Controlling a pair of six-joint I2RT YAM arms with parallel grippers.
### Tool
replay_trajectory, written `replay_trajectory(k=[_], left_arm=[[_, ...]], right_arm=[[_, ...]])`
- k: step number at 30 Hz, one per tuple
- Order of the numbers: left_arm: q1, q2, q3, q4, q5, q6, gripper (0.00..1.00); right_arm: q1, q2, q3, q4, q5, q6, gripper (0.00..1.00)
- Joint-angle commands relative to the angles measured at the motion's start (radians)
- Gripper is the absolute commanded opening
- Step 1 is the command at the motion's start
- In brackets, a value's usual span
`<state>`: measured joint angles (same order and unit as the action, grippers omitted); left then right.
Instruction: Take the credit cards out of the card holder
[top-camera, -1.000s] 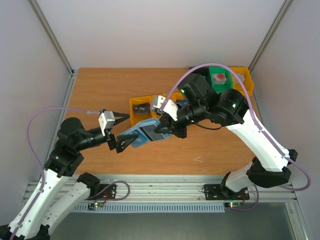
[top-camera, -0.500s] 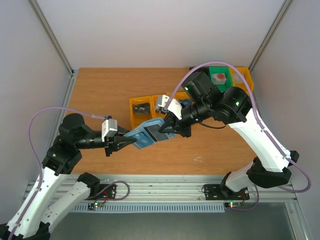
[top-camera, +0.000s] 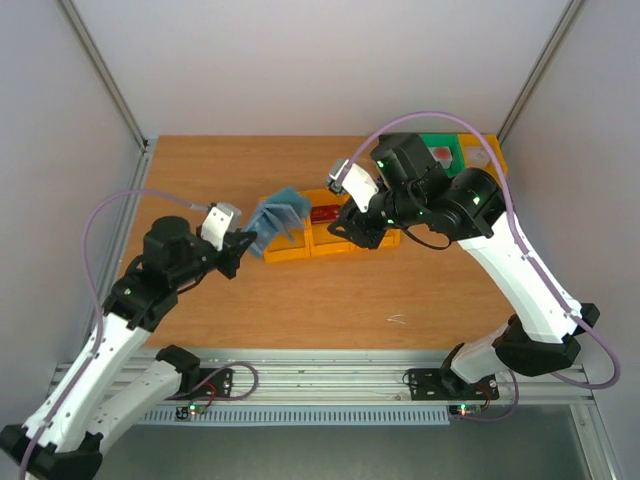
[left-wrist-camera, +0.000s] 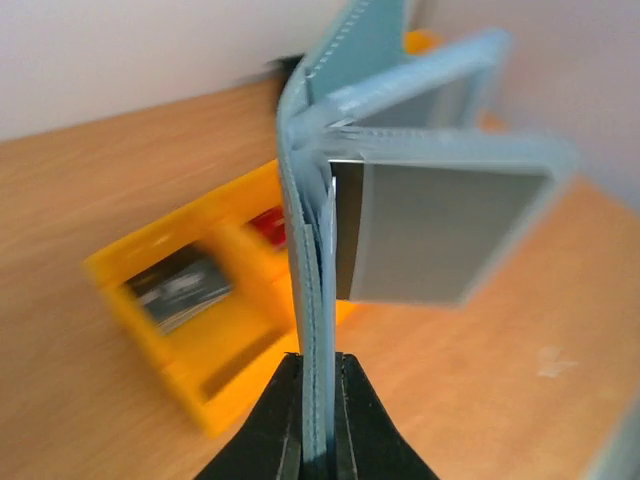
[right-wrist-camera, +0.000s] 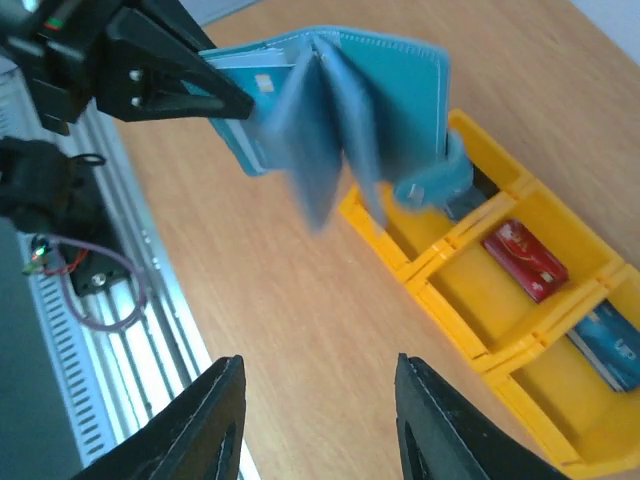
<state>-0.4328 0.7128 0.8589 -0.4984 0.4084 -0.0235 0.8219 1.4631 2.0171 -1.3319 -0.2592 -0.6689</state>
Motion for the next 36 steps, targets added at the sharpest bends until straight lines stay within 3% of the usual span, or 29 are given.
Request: replay_trajectory(k=[1,3,6,8,13,18,24,36], left_arm=[[0.004,0.056,0.011,-0.045,-0.478,-0.010,0.00],[0.005,0.067,0.020,-0.057,-0.479,-0.006,0.00],[0.003,0.079,0.035,-0.065,-0.443,-0.017,0.00],[0.003,0.079,0.043,-0.055,-0.384,-0.045,0.00],[0.005,0.021,0.024,0.059,-0.068,-0.171,0.00],[0.005,-0.066,-0.068,0.325,0.245,-0.268,0.00],[0.005,-0.072,-0.087,0.435,0.461,-0.279,0.00],[0.005,-0.069,-0.093,0.496,0.552,-0.259,0.00]], right_arm=[[0.002,0.029,0.019,0.041,0.080,0.127,0.38],[0.058,0.031,-0.014,0.095,-0.018,0.123,0.34],[0.198,0.045,-0.078,0.203,-0.136,0.055,0.35],[0.224,0.064,-0.123,0.310,-0.256,0.086,0.35],[0.172,0.083,-0.229,0.502,-0.336,0.166,0.32],[0.020,0.032,-0.341,0.656,-0.478,0.257,0.29],[-0.047,-0.020,-0.379,0.646,-0.520,0.233,0.29],[-0.076,-0.049,-0.361,0.548,-0.567,0.169,0.30]])
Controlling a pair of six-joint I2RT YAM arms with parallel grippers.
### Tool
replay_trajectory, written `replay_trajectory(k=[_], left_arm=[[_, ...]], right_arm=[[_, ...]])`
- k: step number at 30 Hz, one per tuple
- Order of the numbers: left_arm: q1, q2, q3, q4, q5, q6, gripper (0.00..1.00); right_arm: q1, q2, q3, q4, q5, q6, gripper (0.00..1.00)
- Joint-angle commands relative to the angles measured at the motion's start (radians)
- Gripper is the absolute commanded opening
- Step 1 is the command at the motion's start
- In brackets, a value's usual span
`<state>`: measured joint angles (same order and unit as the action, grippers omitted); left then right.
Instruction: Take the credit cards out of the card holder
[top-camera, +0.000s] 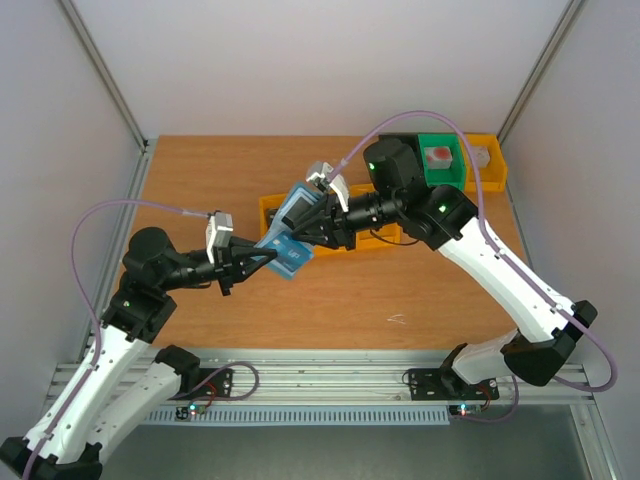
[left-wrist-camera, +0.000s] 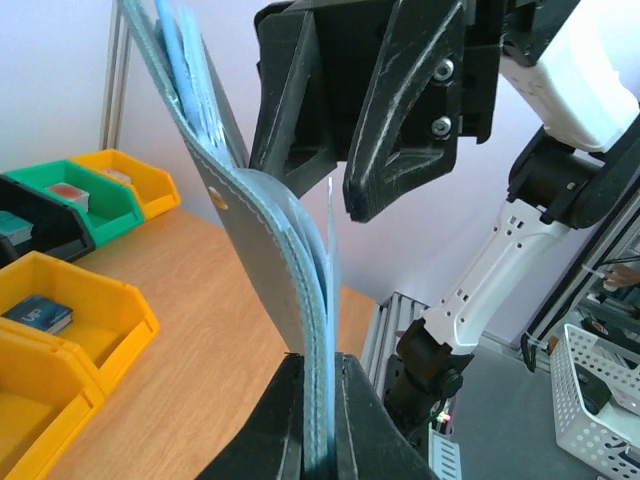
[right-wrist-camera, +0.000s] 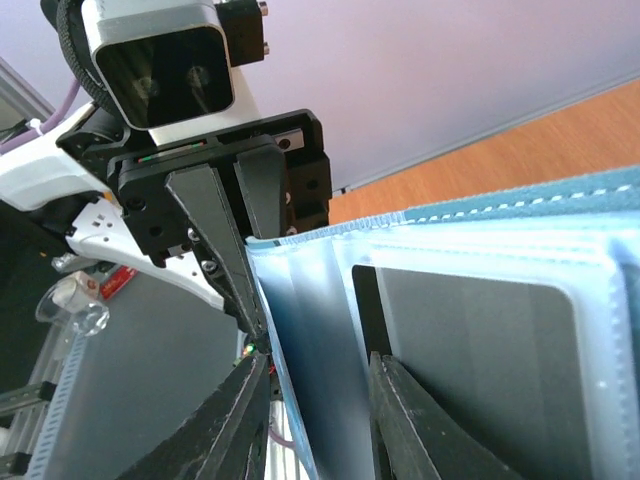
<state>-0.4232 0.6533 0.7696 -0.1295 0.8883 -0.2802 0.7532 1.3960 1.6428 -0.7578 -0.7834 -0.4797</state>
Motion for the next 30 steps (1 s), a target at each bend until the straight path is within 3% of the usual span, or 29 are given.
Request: replay_trajectory(k=[1,8,15,21,25,30], left_arm=[[-0.005,-0.008,-0.005,0.152,0.072,-0.007,0.00],[-0.005,-0.003,-0.003,0.156,0.055,-0.022,0.00],[-0.006,0.000,-0.004,0.162,0.060,-0.020,0.00],[-0.005,-0.002,-0.010,0.137,0.084,-0.008,0.01],[-0.005,-0.006,-0.012,0.101,0.108,0.011,0.17],[-0.005,-0.012,-0.014,0.095,0.113,0.013,0.22]], right_arm=[[-0.005,0.023,0.010,-0.025,-0.058,-0.017,0.30],[0.007,0.025,0.003,-0.051,-0.138,-0.047,0.31],[0.005,0.031,0.005,-0.072,-0.147,-0.055,0.01],[0.005,0.017,0.008,-0.072,-0.157,-0.072,0.01],[0.002,0.011,0.033,-0.100,-0.143,-0.095,0.01],[0.001,0.016,0.068,-0.140,-0.122,-0.117,0.01]])
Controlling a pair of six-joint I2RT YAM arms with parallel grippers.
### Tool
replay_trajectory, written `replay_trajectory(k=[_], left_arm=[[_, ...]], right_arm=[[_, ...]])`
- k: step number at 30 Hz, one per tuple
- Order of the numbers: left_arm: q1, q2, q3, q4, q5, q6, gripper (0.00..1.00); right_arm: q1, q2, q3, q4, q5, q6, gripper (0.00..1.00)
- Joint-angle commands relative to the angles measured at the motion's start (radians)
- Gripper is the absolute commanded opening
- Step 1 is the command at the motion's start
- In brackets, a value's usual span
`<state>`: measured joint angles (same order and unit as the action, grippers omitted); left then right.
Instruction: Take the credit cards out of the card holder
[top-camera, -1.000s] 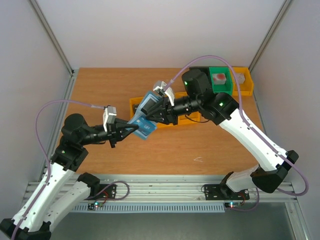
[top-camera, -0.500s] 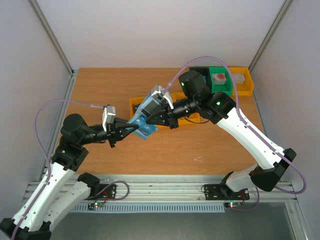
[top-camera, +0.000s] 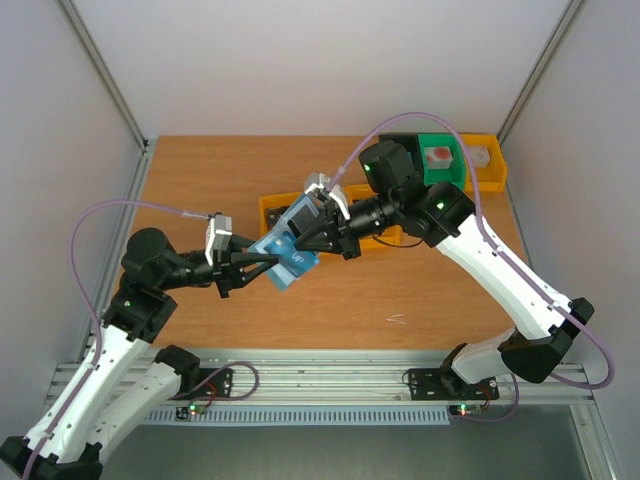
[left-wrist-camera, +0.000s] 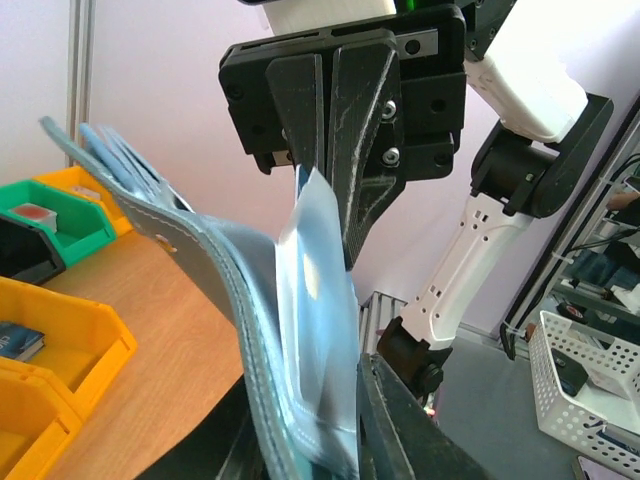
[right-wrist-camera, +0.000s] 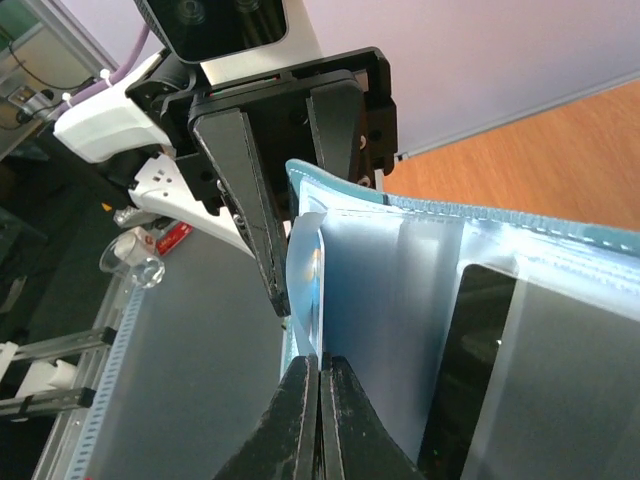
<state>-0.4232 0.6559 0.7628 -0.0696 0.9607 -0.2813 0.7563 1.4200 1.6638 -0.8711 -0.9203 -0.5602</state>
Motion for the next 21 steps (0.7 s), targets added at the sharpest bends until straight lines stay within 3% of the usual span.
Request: replay_trajectory(k=[1,7,11,18,21], left_arm=[[-0.005,-0.016,-0.007,0.034,0.041,0.015,0.22],[-0.005,-0.014,-0.007,0.032,0.041,0.016,0.20],[-0.005,-0.006,-0.003,0.036,0.040,0.013,0.10],[-0.005,-0.004,0.001,0.014,0.036,0.024,0.11],[-0.006,-0.002,0.004,0.010,0.036,0.030,0.05]], right_arm=[[-0.003,-0.010,0.051,-0.029,0.015,-0.038,0.01],[-0.004,-0.019,0.059,-0.029,0.032,-0.032,0.01],[-0.004,-0.021,0.057,-0.023,0.031,-0.028,0.01],[-0.010,-0.024,0.050,-0.021,0.038,-0.028,0.01],[-0.011,-0.025,0.053,-0.023,0.049,-0.031,0.01]])
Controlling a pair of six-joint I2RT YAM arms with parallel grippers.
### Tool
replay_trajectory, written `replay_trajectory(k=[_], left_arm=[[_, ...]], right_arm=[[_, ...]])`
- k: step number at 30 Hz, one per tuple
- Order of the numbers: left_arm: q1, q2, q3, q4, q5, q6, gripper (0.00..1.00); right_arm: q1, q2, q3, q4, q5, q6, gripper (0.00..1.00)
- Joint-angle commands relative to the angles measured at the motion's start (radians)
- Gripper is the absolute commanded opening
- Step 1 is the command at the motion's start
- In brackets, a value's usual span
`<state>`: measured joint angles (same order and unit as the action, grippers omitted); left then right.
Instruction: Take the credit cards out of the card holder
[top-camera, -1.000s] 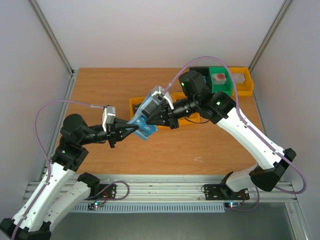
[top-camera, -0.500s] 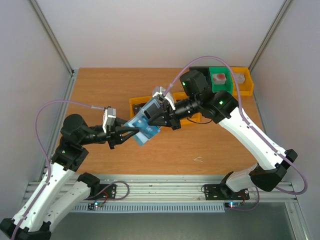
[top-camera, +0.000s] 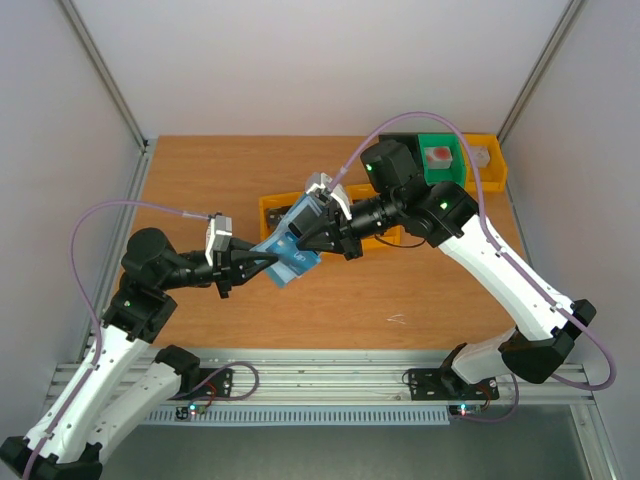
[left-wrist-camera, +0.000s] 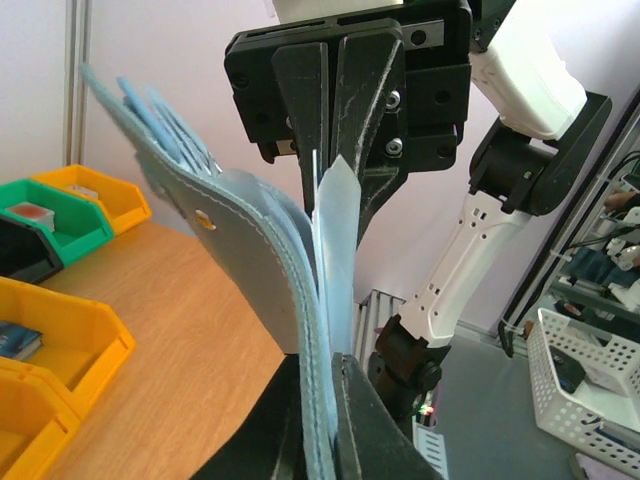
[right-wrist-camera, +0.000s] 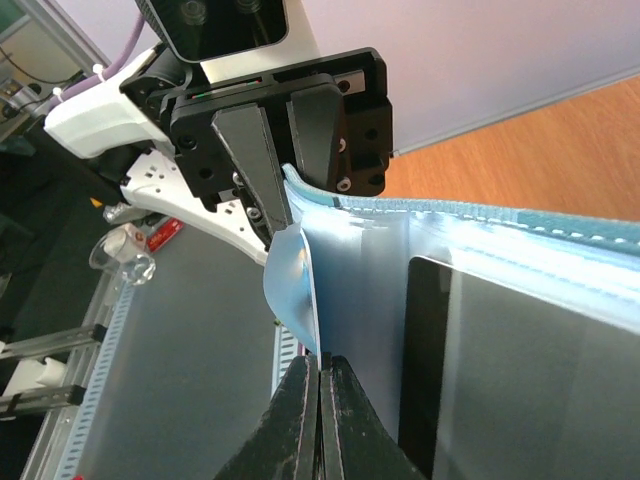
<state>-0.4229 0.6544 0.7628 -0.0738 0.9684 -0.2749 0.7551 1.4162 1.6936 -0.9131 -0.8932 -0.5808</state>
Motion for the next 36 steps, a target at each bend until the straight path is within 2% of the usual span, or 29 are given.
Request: replay_trajectory(k=[1,17,19,22,26,31,36], left_arm=[[-0.005,-0.001,0.005,0.012,0.028,0.027,0.05],[-0.005,0.000,-0.005,0.029,0.022,0.026,0.14],[-0.005,-0.002,-0.005,0.026,0.027,0.028,0.12],[-0.005,-0.003,-0.005,0.018,0.027,0.040,0.01],[-0.005,-0.006,-0.003,0.028,0.029,0.049,0.00],[-0.005,-0.009,-0.005,0.038,0.030,0.060,0.00],[-0.005,-0.007,-0.010,0.062,0.039,0.059,0.00]], right_arm=[[-0.010,-0.023,0.023,0.017,0.028,-0.012,0.01],[-0.018,-0.011,0.032,0.027,0.017,0.009,0.01],[-0.017,-0.008,0.029,0.032,0.012,0.014,0.01],[-0.018,-0.008,0.022,0.039,0.016,0.015,0.01],[-0.017,-0.010,0.022,0.022,0.052,0.004,0.10],[-0.029,-0.014,0.020,0.004,0.073,-0.012,0.15],[-0.030,-0.002,0.035,-0.003,0.082,-0.019,0.15]])
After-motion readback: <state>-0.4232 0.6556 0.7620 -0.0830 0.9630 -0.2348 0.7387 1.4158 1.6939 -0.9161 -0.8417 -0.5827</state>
